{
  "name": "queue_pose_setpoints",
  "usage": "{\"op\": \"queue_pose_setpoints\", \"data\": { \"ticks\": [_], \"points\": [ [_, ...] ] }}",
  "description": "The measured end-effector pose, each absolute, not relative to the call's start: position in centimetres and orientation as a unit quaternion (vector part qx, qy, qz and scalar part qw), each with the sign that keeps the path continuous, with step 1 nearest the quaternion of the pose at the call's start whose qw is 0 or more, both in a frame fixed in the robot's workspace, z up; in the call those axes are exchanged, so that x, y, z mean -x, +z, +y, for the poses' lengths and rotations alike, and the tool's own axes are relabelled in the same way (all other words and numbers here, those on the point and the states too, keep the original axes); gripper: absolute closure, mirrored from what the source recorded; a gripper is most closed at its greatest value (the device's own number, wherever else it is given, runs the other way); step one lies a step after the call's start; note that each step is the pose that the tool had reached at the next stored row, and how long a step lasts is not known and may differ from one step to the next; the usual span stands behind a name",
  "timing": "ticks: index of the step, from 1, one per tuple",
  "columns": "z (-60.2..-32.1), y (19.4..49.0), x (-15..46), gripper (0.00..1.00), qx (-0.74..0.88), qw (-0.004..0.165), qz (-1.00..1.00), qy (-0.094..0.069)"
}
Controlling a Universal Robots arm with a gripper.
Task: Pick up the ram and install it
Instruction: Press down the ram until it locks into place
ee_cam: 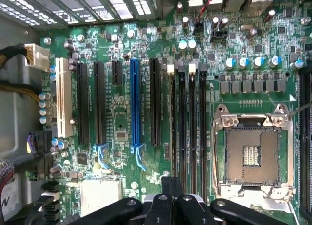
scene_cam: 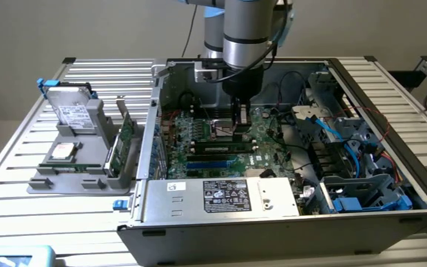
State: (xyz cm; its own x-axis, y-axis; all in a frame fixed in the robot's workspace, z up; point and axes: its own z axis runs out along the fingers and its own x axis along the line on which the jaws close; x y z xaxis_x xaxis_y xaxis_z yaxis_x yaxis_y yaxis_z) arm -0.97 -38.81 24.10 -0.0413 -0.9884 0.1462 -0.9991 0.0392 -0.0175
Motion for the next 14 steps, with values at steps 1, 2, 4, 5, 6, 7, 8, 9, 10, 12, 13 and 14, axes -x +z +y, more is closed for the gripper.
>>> {"op": "queue_pose_setpoints", "data": {
  "ticks": [1,2,4,5,6,7,8,9,10,12,13,14],
  "points": [
    [-38.8,24.1,1.3,0.89,-0.691,0.047,-0.719,0.057],
    [-38.8,24.1,1.6,0.89,-0.691,0.047,-0.719,0.057],
    [-38.9,24.2,2.3,0.89,-0.691,0.047,-0.719,0.057],
    [-38.9,24.2,2.7,0.89,-0.691,0.046,-0.719,0.057],
    [-38.9,24.2,3.0,0.89,-0.691,0.046,-0.719,0.058],
    [-38.9,24.2,3.3,0.89,-0.691,0.046,-0.719,0.058],
    [-38.9,24.1,3.5,0.89,-0.691,0.046,-0.719,0.058],
    [-38.9,24.1,3.7,0.89,-0.691,0.045,-0.719,0.058],
    [-38.9,24.1,3.8,0.89,-0.691,0.045,-0.719,0.059],
    [-38.9,23.9,4.0,0.89,-0.691,0.044,-0.719,0.06],
    [-38.9,23.8,4.0,0.89,-0.69,0.043,-0.72,0.061],
    [-38.9,23.7,4.1,0.89,-0.69,0.042,-0.72,0.061]
  ]
}}
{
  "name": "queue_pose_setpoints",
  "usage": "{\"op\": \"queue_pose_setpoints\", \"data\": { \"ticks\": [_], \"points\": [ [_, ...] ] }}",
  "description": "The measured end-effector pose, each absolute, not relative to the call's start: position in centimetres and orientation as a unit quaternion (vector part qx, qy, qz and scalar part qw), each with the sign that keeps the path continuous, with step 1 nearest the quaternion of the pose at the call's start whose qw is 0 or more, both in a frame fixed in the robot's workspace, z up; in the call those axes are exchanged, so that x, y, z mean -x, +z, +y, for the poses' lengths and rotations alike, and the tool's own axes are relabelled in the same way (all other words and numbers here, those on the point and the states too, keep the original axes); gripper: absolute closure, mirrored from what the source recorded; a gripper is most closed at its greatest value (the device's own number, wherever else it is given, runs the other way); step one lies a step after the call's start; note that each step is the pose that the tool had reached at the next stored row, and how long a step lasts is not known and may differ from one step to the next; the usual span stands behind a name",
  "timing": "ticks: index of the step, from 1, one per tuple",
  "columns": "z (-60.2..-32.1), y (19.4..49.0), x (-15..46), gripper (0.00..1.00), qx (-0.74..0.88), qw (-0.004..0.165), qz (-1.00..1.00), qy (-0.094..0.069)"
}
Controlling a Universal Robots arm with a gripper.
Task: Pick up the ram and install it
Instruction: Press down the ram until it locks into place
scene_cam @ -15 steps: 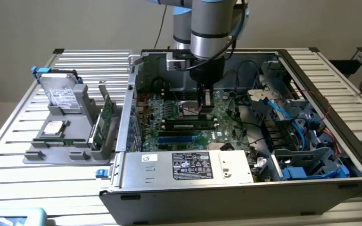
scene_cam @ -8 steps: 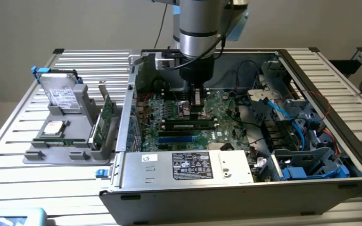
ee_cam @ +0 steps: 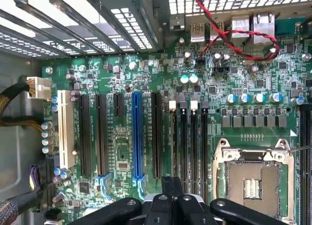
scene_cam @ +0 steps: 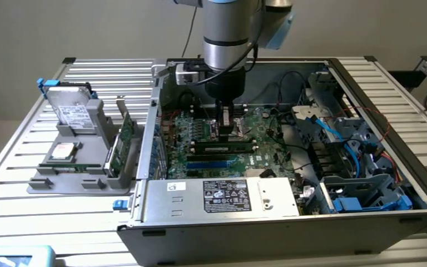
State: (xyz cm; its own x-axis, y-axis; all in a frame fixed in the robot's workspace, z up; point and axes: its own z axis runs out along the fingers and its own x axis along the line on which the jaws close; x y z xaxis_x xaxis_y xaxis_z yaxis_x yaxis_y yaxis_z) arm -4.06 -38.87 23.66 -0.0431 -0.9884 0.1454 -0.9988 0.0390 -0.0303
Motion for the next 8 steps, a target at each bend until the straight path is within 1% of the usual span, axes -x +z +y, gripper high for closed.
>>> {"op": "queue_pose_setpoints", "data": {
  "ticks": [8],
  "points": [
    [-38.87,23.1,4.52,0.89,-0.691,0.041,-0.719,0.061]
  ]
}}
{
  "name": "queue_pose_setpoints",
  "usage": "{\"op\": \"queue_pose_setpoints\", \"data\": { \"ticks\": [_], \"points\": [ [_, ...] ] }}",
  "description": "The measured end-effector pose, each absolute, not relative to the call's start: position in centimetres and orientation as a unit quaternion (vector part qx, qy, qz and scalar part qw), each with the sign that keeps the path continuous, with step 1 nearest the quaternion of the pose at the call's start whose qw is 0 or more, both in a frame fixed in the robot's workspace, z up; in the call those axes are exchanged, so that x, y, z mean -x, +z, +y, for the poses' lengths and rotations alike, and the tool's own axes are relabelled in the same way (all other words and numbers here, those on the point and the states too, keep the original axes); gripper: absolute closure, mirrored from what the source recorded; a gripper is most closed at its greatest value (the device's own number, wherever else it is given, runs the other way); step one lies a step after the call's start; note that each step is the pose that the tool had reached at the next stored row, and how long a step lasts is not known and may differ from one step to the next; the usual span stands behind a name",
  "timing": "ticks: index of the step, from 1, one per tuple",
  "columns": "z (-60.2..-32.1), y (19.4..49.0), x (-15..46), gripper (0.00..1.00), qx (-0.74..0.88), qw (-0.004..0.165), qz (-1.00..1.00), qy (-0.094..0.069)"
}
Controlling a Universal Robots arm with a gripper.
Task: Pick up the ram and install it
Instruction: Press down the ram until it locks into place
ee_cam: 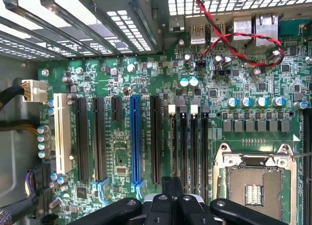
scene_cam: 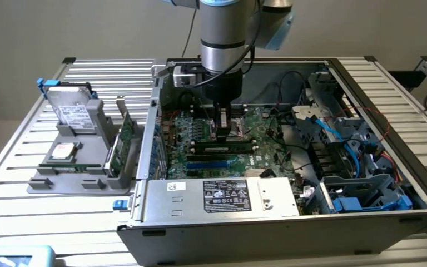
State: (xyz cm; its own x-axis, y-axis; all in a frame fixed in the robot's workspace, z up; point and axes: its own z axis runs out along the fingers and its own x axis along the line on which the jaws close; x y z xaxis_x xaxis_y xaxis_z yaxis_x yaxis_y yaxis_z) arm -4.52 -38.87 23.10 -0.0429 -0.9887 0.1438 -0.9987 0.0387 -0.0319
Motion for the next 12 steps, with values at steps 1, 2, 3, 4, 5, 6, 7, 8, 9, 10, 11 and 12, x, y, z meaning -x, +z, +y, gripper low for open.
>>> {"op": "queue_pose_setpoints", "data": {
  "ticks": [1,2,3,4,5,6,7,8,9,10,11,12],
  "points": [
    [-38.87,23.0,4.52,0.89,-0.691,0.041,-0.719,0.061],
    [-38.87,22.91,4.52,0.89,-0.691,0.041,-0.719,0.061],
    [-38.87,22.85,4.53,0.89,-0.691,0.041,-0.719,0.061],
    [-38.87,22.78,4.53,0.89,-0.691,0.04,-0.719,0.061],
    [-38.87,22.7,4.53,0.89,-0.691,0.04,-0.719,0.061],
    [-38.87,22.62,4.53,0.89,-0.691,0.041,-0.719,0.061],
    [-38.88,22.56,4.53,0.89,-0.691,0.041,-0.719,0.061],
    [-38.88,22.51,4.53,0.89,-0.691,0.041,-0.719,0.061],
    [-38.88,22.45,4.53,0.89,-0.691,0.041,-0.719,0.061],
    [-38.87,22.38,4.53,0.89,-0.691,0.04,-0.719,0.061],
    [-38.87,22.34,4.53,0.89,-0.691,0.04,-0.719,0.061],
    [-38.88,22.33,4.53,0.89,-0.691,0.041,-0.719,0.061]
  ]
}}
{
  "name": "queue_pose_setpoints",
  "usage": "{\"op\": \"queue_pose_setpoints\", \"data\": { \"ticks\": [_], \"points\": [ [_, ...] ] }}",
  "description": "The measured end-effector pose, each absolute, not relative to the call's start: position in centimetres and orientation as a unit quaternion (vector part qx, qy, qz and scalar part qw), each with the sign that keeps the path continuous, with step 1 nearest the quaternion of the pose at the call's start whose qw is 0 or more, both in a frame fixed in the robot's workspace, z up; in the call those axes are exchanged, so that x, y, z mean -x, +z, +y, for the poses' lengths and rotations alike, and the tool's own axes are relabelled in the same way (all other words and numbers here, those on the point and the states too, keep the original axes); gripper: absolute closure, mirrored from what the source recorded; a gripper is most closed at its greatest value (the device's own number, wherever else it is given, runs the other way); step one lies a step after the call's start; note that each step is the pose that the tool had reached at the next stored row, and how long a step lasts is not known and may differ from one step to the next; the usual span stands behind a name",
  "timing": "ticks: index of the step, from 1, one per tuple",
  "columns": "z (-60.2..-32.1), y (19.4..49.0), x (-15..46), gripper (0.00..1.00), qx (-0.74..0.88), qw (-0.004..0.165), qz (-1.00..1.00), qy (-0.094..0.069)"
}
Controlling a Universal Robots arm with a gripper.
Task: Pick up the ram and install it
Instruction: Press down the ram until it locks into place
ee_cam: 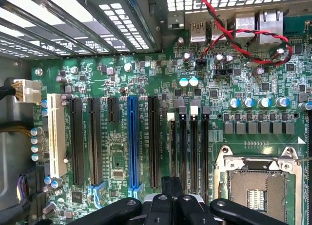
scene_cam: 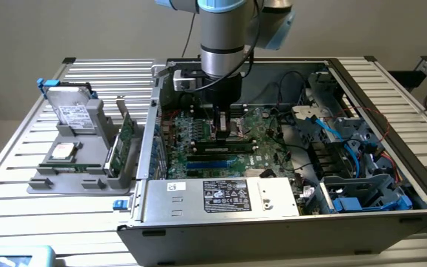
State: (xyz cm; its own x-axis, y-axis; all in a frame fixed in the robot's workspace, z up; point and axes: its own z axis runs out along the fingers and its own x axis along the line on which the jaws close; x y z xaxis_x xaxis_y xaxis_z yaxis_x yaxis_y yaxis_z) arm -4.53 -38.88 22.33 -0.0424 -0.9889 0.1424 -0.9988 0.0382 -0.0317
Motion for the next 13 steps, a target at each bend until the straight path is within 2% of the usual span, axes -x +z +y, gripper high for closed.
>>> {"op": "queue_pose_setpoints", "data": {
  "ticks": [13],
  "points": [
    [-38.9,23.7,3.0,0.89,-0.691,0.04,-0.719,0.061]
  ]
}}
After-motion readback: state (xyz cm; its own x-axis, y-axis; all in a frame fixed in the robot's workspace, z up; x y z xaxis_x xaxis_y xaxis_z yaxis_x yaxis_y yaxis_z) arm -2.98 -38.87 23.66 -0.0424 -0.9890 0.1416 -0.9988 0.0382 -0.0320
